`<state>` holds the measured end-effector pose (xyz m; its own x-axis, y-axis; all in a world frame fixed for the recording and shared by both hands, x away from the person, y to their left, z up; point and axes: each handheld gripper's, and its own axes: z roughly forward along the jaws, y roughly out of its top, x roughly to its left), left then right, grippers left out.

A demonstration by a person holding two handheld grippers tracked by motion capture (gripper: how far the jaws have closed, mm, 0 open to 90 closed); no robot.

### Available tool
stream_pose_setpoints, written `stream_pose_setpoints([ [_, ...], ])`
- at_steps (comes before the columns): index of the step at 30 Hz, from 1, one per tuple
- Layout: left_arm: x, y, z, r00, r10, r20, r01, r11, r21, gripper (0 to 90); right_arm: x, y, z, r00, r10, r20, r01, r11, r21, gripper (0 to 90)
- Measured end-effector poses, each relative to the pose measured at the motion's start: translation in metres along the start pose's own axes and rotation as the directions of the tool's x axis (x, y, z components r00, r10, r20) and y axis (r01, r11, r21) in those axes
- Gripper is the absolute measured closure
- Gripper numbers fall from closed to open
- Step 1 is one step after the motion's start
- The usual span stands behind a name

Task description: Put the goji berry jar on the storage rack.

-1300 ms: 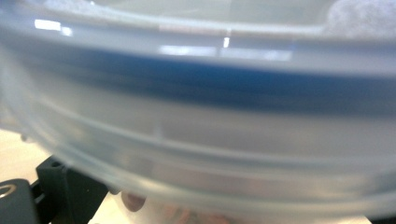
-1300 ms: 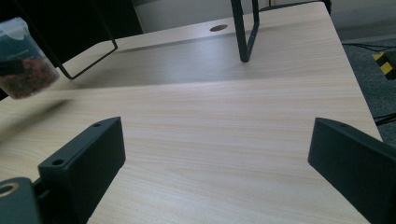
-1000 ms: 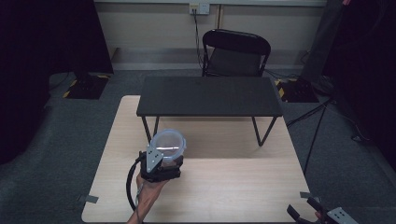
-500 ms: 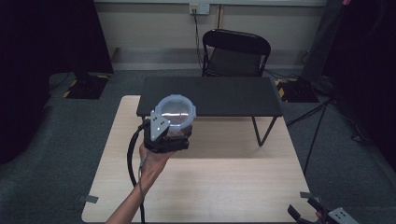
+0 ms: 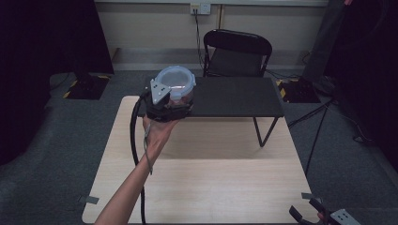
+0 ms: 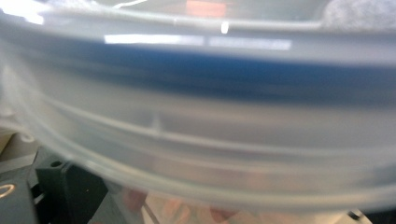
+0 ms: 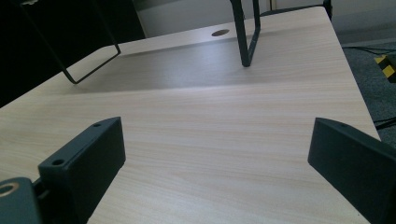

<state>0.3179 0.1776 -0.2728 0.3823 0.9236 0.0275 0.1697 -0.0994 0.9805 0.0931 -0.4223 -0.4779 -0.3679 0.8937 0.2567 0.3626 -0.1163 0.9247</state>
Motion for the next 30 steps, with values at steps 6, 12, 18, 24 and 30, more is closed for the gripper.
stream_pose_setpoints([
  [6,-0.001,0.002,0.029,0.9993,-0.010,-0.035,0.012,0.9990,0.044,1.9,0.000,0.000,0.000,1.0000,0.003,-0.002,-0.003,1.000,0.002,3.0],
  [12,-0.001,0.000,0.051,0.9980,-0.030,-0.055,0.033,0.9981,0.051,1.8,-0.001,0.000,-0.001,1.0000,0.007,0.000,-0.007,1.000,-0.003,3.1],
  [18,-0.001,0.000,0.068,0.9966,-0.044,-0.069,0.049,0.9967,0.065,1.7,-0.002,-0.001,-0.003,0.9999,0.014,0.006,-0.014,1.000,-0.004,3.2],
  [24,-0.003,-0.003,0.080,0.9956,-0.043,-0.084,0.050,0.9946,0.091,1.6,-0.004,-0.002,-0.006,0.9997,0.018,0.014,-0.018,1.000,-0.005,3.2],
  [30,-0.005,-0.006,0.090,0.9950,-0.043,-0.090,0.053,0.9929,0.107,1.6,-0.005,-0.002,-0.006,0.9996,0.021,0.020,-0.021,1.000,-0.003,3.3],
])
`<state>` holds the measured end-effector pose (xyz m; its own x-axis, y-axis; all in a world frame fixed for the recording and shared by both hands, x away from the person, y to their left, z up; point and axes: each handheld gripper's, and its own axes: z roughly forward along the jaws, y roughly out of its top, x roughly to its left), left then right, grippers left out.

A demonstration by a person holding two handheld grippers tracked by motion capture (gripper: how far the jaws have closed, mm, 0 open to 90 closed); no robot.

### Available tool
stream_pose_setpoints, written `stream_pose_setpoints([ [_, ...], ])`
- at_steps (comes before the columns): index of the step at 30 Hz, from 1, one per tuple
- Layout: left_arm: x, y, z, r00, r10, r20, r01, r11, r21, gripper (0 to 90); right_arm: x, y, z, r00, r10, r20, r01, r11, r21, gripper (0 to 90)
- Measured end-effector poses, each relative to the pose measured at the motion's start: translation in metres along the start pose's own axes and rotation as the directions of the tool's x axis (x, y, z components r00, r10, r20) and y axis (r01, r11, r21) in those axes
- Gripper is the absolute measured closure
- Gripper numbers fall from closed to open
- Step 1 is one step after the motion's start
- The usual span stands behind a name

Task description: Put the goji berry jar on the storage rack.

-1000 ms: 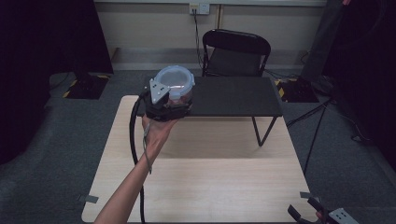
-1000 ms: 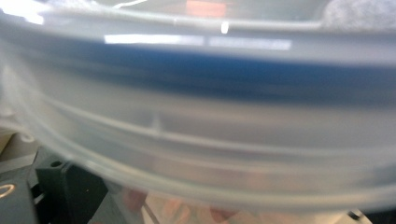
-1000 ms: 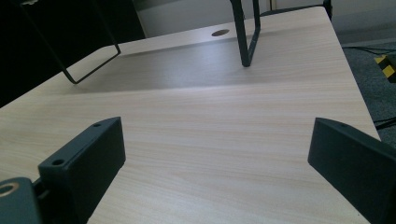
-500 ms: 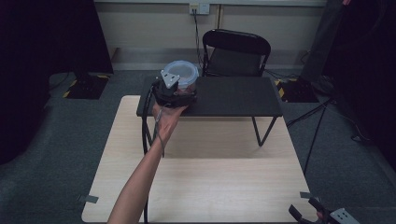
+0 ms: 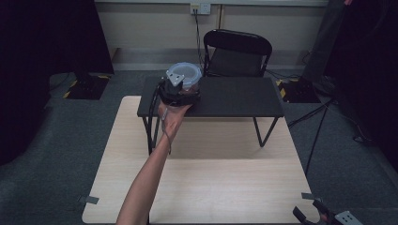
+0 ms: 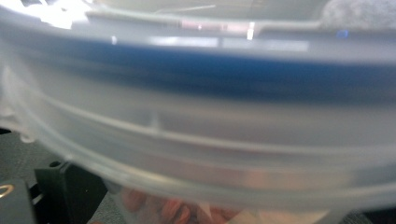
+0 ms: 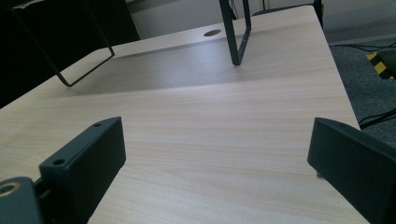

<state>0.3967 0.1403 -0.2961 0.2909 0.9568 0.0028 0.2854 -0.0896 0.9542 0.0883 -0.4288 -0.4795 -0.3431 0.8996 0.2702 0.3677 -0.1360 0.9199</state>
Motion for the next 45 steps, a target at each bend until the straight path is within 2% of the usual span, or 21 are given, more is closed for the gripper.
stream_pose_setpoints([
  [3,-0.001,0.000,0.003,1.0000,0.006,-0.007,-0.006,0.9999,0.013,1.6,0.000,0.000,0.000,1.0000,0.000,0.002,0.000,1.000,0.003,3.3],
  [5,0.000,-0.003,0.004,0.9999,-0.011,-0.009,0.011,0.9999,0.005,1.6,0.000,0.000,0.000,1.0000,0.001,0.001,-0.001,1.000,0.004,3.4],
  [18,-0.002,-0.003,0.003,0.9997,-0.017,-0.020,0.017,0.9998,0.009,0.7,0.000,0.000,0.000,1.0000,0.001,-0.002,-0.001,1.000,0.004,3.6],
  [25,-0.005,-0.008,-0.001,0.9995,-0.016,-0.029,0.016,0.9999,-0.006,0.0,0.001,0.000,-0.001,1.0000,-0.005,-0.003,0.005,1.000,-0.004,3.5],
  [28,-0.004,-0.013,-0.007,0.9990,-0.035,-0.027,0.034,0.9992,-0.022,0.0,0.001,0.000,0.000,1.0000,-0.003,-0.005,0.003,1.000,-0.003,3.3],
  [31,-0.001,-0.019,-0.016,0.9990,-0.041,-0.017,0.040,0.9988,-0.029,0.0,0.001,0.000,0.000,0.9999,-0.005,-0.009,0.005,1.000,0.001,3.3],
  [33,0.002,-0.023,-0.025,0.9996,-0.025,-0.010,0.025,0.9992,-0.032,0.0,0.002,0.000,0.001,0.9999,-0.007,-0.011,0.007,1.000,0.001,3.3],
  [35,0.005,-0.029,-0.035,0.9996,-0.028,0.001,0.028,0.9985,-0.047,0.0,0.002,0.000,0.001,0.9999,-0.008,-0.013,0.008,1.000,0.002,3.3],
  [40,0.018,-0.050,-0.073,0.9987,-0.047,0.020,0.048,0.9948,-0.090,0.0,0.004,0.001,0.001,0.9997,-0.013,-0.019,0.013,1.000,0.002,3.3],
  [43,0.028,-0.069,-0.103,0.9971,-0.056,0.052,0.063,0.9880,-0.141,0.0,0.004,0.001,0.002,0.9996,-0.015,-0.023,0.015,1.000,0.003,3.3],
  [45,0.033,-0.076,-0.122,0.9966,-0.050,0.066,0.059,0.9875,-0.146,0.0,0.005,0.001,0.003,0.9995,-0.019,-0.026,0.019,1.000,0.002,3.3],
])
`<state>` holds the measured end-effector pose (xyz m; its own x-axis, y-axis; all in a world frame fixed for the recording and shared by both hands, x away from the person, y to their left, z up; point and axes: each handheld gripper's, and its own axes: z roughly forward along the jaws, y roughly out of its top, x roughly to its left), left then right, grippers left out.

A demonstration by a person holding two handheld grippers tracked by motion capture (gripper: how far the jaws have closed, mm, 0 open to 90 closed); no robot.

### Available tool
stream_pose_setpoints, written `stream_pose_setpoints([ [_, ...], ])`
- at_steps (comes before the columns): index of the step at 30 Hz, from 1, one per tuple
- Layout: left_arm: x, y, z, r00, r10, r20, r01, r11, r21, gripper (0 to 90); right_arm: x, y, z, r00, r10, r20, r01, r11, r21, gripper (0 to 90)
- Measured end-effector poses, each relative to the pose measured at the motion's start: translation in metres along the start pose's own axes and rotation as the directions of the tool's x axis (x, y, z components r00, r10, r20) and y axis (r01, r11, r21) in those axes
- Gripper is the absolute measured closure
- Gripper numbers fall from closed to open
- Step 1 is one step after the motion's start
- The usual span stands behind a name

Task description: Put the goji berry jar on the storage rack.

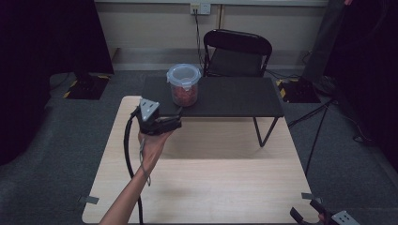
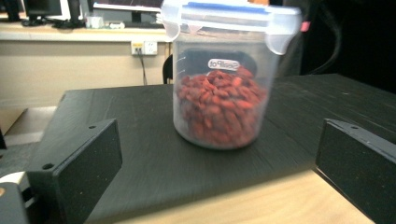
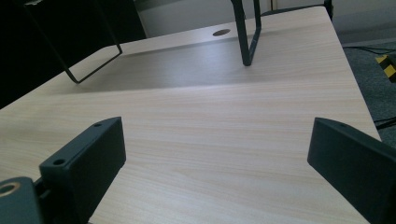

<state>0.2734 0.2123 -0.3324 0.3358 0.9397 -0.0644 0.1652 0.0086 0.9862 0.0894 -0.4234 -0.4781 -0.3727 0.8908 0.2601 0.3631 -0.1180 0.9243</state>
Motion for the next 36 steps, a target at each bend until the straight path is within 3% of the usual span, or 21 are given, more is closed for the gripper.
stream_pose_setpoints([
  [4,0.008,-0.013,-0.039,0.9994,-0.011,0.033,0.011,0.9997,-0.023,0.0,0.002,0.000,0.002,1.0000,-0.003,-0.005,0.003,1.000,0.001,3.3],
  [9,0.009,-0.035,-0.076,0.9992,-0.005,0.039,0.006,0.9999,-0.012,0.0,0.002,0.001,0.003,0.9999,-0.005,-0.011,0.005,1.000,0.005,3.3],
  [16,0.003,-0.094,-0.120,0.9992,-0.036,0.014,0.036,0.9992,0.020,0.0,0.003,0.001,0.004,0.9998,-0.012,-0.015,0.012,1.000,0.007,3.3],
  [19,0.001,-0.122,-0.137,0.9969,-0.078,-0.015,0.078,0.9969,0.015,0.0,0.003,0.001,0.004,0.9998,-0.010,-0.016,0.010,1.000,0.005,3.4],
  [21,0.002,-0.133,-0.141,0.9966,-0.078,-0.026,0.079,0.9963,0.035,0.3,0.003,0.001,0.005,0.9997,-0.012,-0.020,0.012,1.000,0.007,3.4],
  [22,0.003,-0.132,-0.141,0.9982,-0.050,-0.033,0.052,0.9944,0.092,0.3,0.003,0.001,0.005,0.9997,-0.012,-0.020,0.012,1.000,0.007,3.4],
  [24,0.003,-0.145,-0.146,0.9967,-0.064,-0.050,0.067,0.9957,0.064,0.0,0.003,0.002,0.005,0.9996,-0.014,-0.023,0.014,1.000,0.008,3.3],
  [26,0.003,-0.149,-0.146,0.9972,-0.041,-0.063,0.046,0.9959,0.078,0.7,0.003,0.002,0.006,0.9995,-0.016,-0.026,0.017,1.000,0.010,3.4],
  [30,0.002,-0.159,-0.145,0.9987,-0.013,-0.049,0.016,0.9980,0.060,0.3,0.004,0.002,0.006,0.9994,-0.018,-0.031,0.018,1.000,0.009,3.4],
  [36,0.001,-0.163,-0.143,0.9991,-0.001,-0.041,0.004,0.9985,0.055,0.2,0.003,0.002,0.006,0.9994,-0.017,-0.030,0.017,1.000,0.008,3.3],
])
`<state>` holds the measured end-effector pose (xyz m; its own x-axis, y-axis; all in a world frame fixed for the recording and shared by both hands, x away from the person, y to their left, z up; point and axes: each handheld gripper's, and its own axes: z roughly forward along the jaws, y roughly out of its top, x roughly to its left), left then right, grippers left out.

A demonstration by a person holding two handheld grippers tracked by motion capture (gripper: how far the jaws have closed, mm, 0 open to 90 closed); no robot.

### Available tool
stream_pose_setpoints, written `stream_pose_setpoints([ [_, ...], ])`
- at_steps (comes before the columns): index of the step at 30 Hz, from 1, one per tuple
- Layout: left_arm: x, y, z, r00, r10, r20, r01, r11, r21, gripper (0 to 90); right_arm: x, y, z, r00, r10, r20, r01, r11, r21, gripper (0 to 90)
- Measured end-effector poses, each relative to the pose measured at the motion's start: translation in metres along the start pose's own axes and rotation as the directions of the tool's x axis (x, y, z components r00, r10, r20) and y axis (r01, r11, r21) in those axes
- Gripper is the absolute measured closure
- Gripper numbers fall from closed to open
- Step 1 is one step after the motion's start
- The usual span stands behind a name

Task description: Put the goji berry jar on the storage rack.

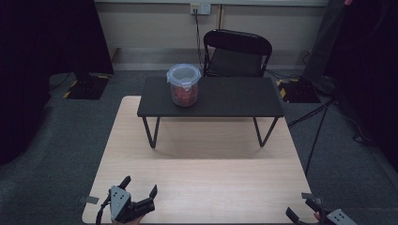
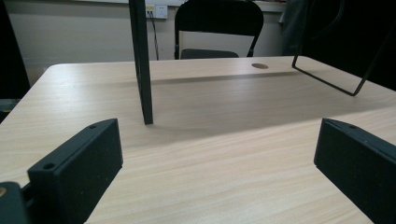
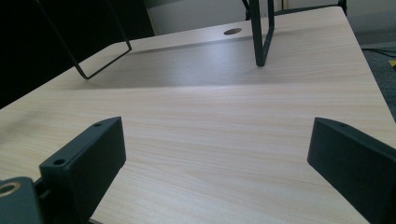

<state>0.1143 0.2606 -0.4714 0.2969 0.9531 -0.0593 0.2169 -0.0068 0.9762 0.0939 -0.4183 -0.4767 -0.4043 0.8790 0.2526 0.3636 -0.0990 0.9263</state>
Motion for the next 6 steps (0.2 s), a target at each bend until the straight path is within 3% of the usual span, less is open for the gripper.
stream_pose_setpoints([
  [6,0.0006,-0.0008,-0.0010,0.9999,-0.006,-0.009,0.006,1.0000,-0.005,0.3,-0.0006,0.0001,0.0013,1.0000,-0.004,-0.001,0.004,1.000,-0.001,3.3],
])
